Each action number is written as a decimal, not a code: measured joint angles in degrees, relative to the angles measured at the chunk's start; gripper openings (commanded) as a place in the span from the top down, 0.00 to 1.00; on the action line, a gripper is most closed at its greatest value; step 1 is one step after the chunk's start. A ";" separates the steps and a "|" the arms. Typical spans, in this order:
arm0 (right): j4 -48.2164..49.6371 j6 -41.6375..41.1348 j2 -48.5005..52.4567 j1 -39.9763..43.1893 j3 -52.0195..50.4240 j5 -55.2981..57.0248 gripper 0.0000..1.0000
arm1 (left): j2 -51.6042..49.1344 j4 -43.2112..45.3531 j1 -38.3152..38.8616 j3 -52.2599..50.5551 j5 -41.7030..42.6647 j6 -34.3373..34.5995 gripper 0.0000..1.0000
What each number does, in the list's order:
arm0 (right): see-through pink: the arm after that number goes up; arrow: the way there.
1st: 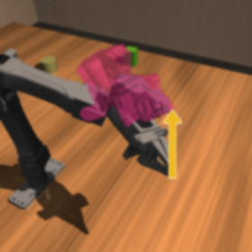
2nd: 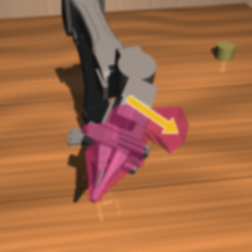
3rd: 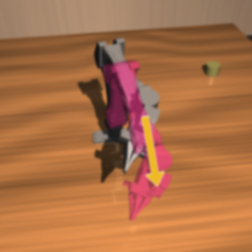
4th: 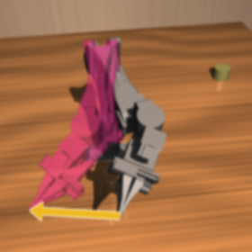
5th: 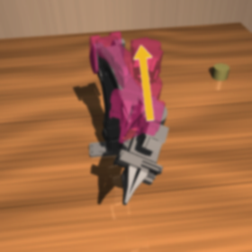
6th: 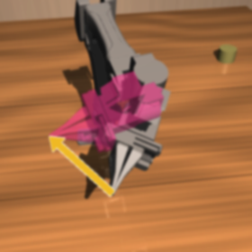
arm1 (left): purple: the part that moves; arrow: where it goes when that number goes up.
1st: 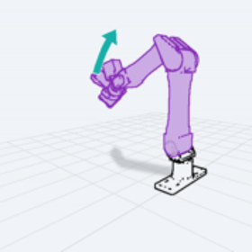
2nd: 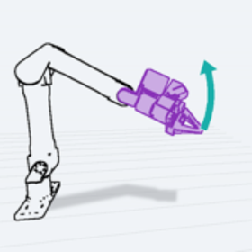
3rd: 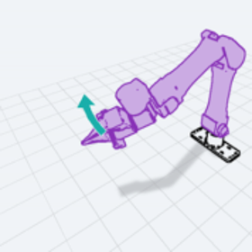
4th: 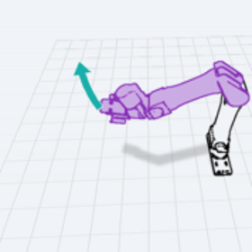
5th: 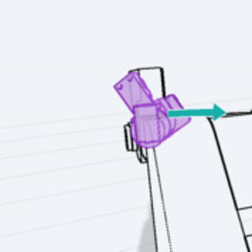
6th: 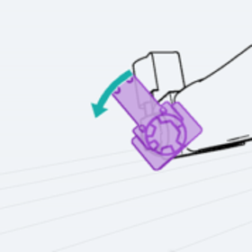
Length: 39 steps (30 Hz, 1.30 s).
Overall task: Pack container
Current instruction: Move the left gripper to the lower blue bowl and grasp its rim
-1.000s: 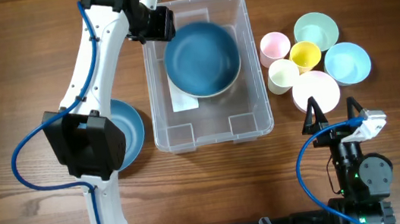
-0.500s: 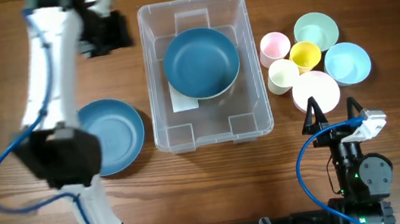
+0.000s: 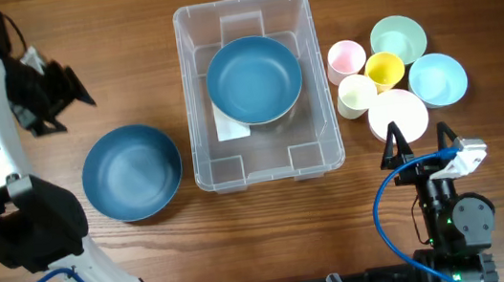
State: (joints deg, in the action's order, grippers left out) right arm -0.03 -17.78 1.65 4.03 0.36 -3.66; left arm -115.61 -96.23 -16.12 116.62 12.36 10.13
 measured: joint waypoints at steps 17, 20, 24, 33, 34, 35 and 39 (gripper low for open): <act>0.00 0.00 0.00 0.00 0.00 0.00 0.00 | -0.04 9.11 -0.04 -21.16 -5.73 4.72 0.09; 0.00 0.00 0.00 0.00 0.00 0.00 0.00 | -0.04 11.76 -0.04 -22.53 -7.34 5.70 0.09; 0.00 0.00 0.00 0.00 0.00 0.00 0.00 | -0.04 15.85 -0.20 -24.30 -8.59 5.92 0.09; 0.00 0.00 0.00 0.00 0.00 0.00 0.00 | -0.04 25.14 -0.46 -30.32 -12.17 5.86 0.16; 0.00 0.00 0.00 0.00 0.00 0.00 0.00 | -0.04 26.38 -0.46 -31.10 -12.41 5.57 0.16; 0.00 0.00 0.00 0.00 0.00 0.00 0.00 | -0.04 27.15 -0.46 -31.63 -12.52 5.29 0.16; 0.00 0.00 0.00 0.00 0.00 0.00 0.00 | -0.04 31.56 -0.46 -34.05 -12.59 2.67 0.34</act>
State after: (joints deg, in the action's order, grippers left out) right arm -0.03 -17.78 1.65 4.03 0.36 -3.66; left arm -115.66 -64.66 -16.58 82.56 -0.23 12.80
